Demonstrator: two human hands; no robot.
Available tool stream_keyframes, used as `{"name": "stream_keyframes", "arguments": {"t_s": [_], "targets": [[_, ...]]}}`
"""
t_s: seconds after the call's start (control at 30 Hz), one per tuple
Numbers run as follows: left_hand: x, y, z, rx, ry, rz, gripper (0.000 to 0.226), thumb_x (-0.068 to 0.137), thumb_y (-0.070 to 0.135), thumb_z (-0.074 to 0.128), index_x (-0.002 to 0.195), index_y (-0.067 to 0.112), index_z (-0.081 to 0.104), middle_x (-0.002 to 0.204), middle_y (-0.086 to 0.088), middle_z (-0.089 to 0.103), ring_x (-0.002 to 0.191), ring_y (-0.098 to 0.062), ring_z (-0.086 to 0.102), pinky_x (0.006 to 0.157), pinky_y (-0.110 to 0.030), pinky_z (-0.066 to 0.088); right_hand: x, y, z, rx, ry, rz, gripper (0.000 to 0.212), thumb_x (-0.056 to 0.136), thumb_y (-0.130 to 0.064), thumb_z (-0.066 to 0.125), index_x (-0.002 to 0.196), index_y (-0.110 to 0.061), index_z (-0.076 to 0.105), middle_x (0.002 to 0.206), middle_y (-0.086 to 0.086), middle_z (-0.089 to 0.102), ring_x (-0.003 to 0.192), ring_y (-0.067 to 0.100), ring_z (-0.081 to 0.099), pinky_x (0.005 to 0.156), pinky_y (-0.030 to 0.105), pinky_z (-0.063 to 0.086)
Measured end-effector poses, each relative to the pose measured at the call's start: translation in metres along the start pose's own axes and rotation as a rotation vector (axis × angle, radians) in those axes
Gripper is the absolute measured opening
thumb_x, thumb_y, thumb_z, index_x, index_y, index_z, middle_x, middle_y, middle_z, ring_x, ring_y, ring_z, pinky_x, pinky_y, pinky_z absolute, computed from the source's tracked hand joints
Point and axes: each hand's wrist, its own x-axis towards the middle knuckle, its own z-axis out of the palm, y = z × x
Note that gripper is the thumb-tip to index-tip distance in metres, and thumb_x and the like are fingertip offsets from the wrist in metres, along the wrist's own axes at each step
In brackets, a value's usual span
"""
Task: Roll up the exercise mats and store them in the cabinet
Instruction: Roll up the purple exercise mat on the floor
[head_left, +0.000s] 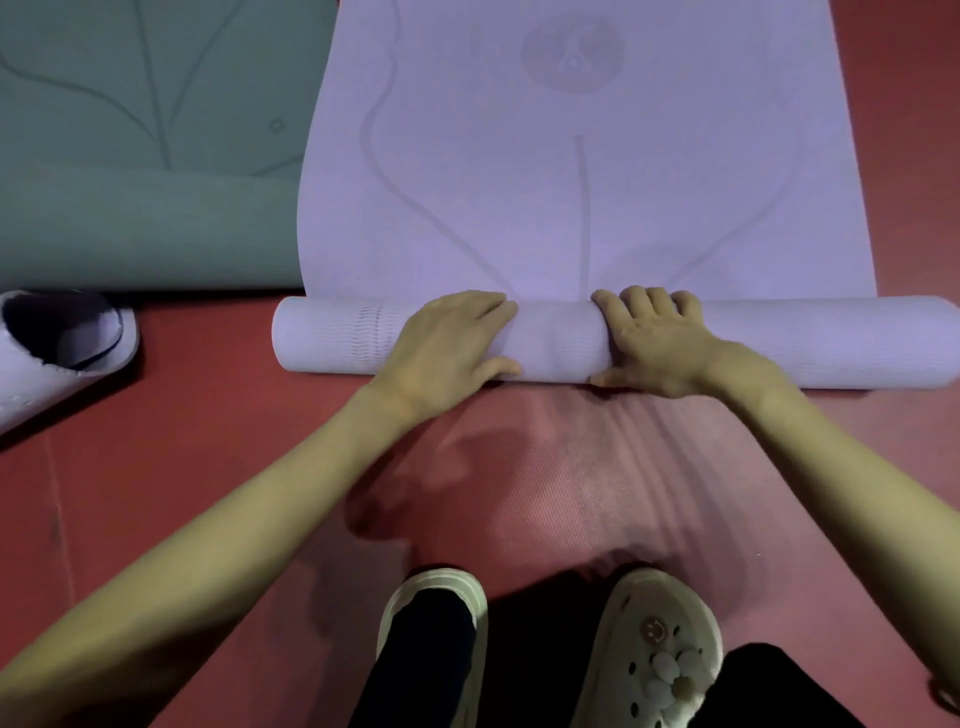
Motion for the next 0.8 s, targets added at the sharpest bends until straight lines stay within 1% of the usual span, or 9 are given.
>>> {"name": "stream_keyframes", "arguments": {"t_s": [0.07,0.13,0.23,0.33,0.4,0.47,0.57,0.7,0.8], "targets": [[-0.004,0.006,0.005,0.083,-0.073,-0.011,0.084,0.08,0.047,0.071,0.146,0.007,0.039,0.15,-0.014,0.04,0.138,-0.03,0.037,0.115,-0.041,0.023,0.006,0.005,-0.014,0.074,-0.077,-0.007,0.087,0.084,-0.06,0.058,0.148,-0.021,0.016,0.136,0.009,0.035,0.131,0.03,0.03,0.111,0.047,0.016],[-0.002,0.005,0.011,0.125,-0.132,-0.049,0.094,0.077,0.04,0.076,0.151,0.007,0.027,0.156,-0.013,0.03,0.144,-0.028,0.027,0.119,-0.04,0.012,0.012,0.009,-0.022,0.125,-0.149,-0.011,0.083,0.083,-0.059,0.06,0.146,-0.023,0.02,0.131,0.008,0.037,0.128,0.028,0.032,0.109,0.044,0.017],[0.007,0.002,0.009,0.041,-0.07,-0.063,0.091,0.061,0.021,0.088,0.139,0.002,0.047,0.14,-0.016,0.052,0.129,-0.032,0.048,0.111,-0.042,0.03,0.016,0.01,-0.028,0.164,-0.163,-0.006,0.083,0.082,-0.057,0.063,0.147,-0.025,0.022,0.129,0.007,0.04,0.126,0.028,0.034,0.108,0.042,0.019],[0.018,-0.002,0.002,-0.03,-0.091,-0.078,0.087,0.058,0.022,0.089,0.135,0.003,0.052,0.134,-0.013,0.057,0.124,-0.03,0.052,0.106,-0.035,0.033,0.012,0.014,-0.024,0.197,-0.051,-0.033,0.086,0.079,-0.054,0.068,0.149,-0.028,0.025,0.134,0.007,0.044,0.127,0.028,0.038,0.109,0.041,0.02],[0.025,-0.006,-0.005,-0.065,-0.116,-0.094,0.08,0.057,0.029,0.088,0.13,0.011,0.057,0.127,-0.005,0.062,0.117,-0.025,0.056,0.1,-0.032,0.038,0.004,0.016,-0.015,0.143,0.108,-0.065,0.094,0.073,-0.053,0.075,0.15,-0.026,0.027,0.138,0.008,0.045,0.128,0.029,0.039,0.109,0.041,0.022],[0.037,-0.011,-0.014,-0.072,-0.163,-0.111,0.067,0.056,0.037,0.087,0.115,0.018,0.063,0.111,0.002,0.068,0.103,-0.022,0.061,0.088,-0.033,0.044,-0.004,0.015,0.002,0.0,0.279,-0.063,0.108,0.061,-0.048,0.084,0.15,-0.018,0.031,0.138,0.016,0.045,0.127,0.035,0.042,0.109,0.046,0.023],[0.058,-0.016,-0.031,-0.023,-0.275,-0.104,0.056,0.055,0.043,0.085,0.104,0.022,0.066,0.096,0.004,0.07,0.09,-0.021,0.062,0.078,-0.036,0.046,-0.01,0.006,0.025,-0.013,0.452,0.058,0.116,0.05,-0.047,0.089,0.146,-0.011,0.036,0.136,0.028,0.043,0.129,0.044,0.038,0.109,0.061,0.017],[0.07,-0.02,-0.037,-0.015,-0.378,-0.101,0.059,0.059,0.043,0.086,0.11,0.021,0.065,0.102,0.002,0.07,0.094,-0.022,0.061,0.08,-0.035,0.047,-0.004,0.006,0.03,-0.069,0.55,0.082,0.105,0.061,-0.06,0.078,0.143,-0.007,0.04,0.133,0.029,0.045,0.124,0.047,0.04,0.105,0.066,0.019],[0.059,-0.022,-0.033,-0.132,-0.326,-0.118,0.067,0.066,0.038,0.083,0.125,0.018,0.06,0.123,0.0,0.065,0.113,-0.022,0.057,0.094,-0.037,0.045,0.003,0.011,0.028,-0.077,0.542,0.085,0.099,0.062,-0.06,0.078,0.139,-0.009,0.043,0.128,0.027,0.048,0.117,0.045,0.044,0.102,0.062,0.021]]}}
